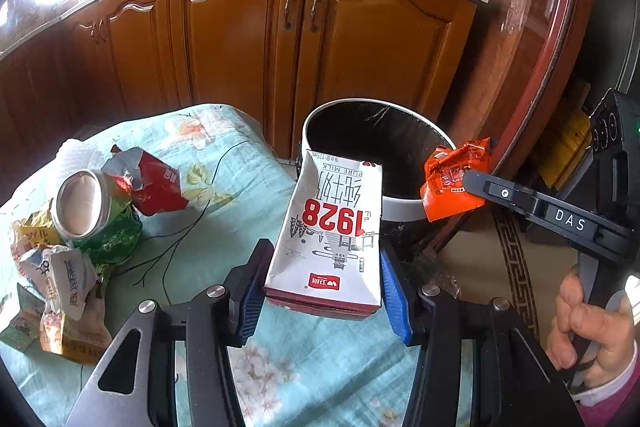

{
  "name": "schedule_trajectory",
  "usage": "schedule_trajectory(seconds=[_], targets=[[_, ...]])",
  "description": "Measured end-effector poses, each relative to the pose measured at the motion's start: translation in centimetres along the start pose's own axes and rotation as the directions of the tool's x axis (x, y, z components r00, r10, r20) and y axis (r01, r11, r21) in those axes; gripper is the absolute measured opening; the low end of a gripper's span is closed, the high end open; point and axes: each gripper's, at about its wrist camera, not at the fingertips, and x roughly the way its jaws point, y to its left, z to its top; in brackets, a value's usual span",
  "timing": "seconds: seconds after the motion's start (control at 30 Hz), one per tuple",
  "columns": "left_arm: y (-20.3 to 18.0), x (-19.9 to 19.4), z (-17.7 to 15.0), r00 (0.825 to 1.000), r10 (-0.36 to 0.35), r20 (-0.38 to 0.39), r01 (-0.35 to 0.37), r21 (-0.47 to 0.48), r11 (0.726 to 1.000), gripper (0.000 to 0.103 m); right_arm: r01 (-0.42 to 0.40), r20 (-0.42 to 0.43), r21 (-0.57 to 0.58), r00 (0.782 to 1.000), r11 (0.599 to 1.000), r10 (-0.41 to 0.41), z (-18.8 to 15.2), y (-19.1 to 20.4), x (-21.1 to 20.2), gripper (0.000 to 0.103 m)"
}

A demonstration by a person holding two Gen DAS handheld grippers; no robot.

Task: Collect trash
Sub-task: 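Carry carton in left tool into bin and open while right tool releases snack bag there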

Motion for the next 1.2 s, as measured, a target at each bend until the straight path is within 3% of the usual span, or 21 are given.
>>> schedule_trajectory(seconds=[0.5, 0.93, 1.03, 1.17, 1.2], targets=[[-2.3, 5.4, 5.3, 1.000, -0.003, 0.002, 0.003, 0.062, 0.998, 0.050, 0.049, 0.013, -0.009, 0.999, 0.999, -0.049, 3.4, -2.2, 1.6, 0.008], [-2.4, 12.8, 8.9, 0.997, -0.010, -0.080, 0.015, 0.058, 0.998, 0.050, 0.104, -0.085, -0.029, 0.991, 0.994, -0.106, 5.9, -4.3, 5.6, 0.010], [-2.3, 13.9, 9.1, 0.994, -0.022, -0.104, 0.028, 0.051, 0.998, 0.052, 0.111, -0.098, -0.038, 0.989, 0.993, -0.114, 6.0, -4.5, 6.2, 0.015], [-1.8, 14.1, 9.0, 0.994, -0.026, -0.108, 0.029, 0.029, 0.999, 0.058, 0.109, -0.093, -0.025, 0.989, 0.994, -0.111, 5.8, -4.9, 6.1, 0.046], [-1.7, 14.0, 8.9, 0.994, -0.027, -0.104, 0.029, 0.021, 0.999, 0.058, 0.108, -0.088, -0.020, 0.990, 0.994, -0.109, 5.8, -5.0, 6.0, 0.049]])
